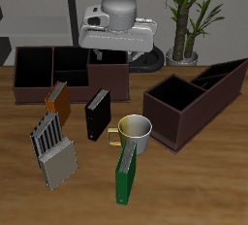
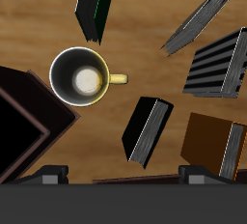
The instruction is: Place the yellow book into the left desk caddy's back compartment
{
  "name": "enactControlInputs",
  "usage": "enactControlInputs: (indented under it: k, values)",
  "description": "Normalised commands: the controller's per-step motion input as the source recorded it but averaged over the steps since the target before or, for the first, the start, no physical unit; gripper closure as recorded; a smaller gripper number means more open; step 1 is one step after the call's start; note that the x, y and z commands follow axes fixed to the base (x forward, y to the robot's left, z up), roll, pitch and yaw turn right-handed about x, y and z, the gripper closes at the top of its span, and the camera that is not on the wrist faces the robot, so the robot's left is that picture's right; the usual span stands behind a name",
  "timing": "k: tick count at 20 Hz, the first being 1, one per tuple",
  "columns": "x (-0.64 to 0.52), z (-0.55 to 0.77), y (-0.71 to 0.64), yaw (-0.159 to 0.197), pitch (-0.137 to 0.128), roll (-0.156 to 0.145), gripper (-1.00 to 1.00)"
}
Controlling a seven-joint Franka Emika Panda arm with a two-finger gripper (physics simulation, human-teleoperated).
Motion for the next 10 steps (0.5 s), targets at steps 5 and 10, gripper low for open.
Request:
enactControlInputs:
  k: [5, 10]
  values:
    - [0.05, -0.03, -0.07, -0.004, 0.008, -0.011, -1.0]
    - [0.38, 0.03, -0.22, 0.026, 0.018, -0.037, -1.0]
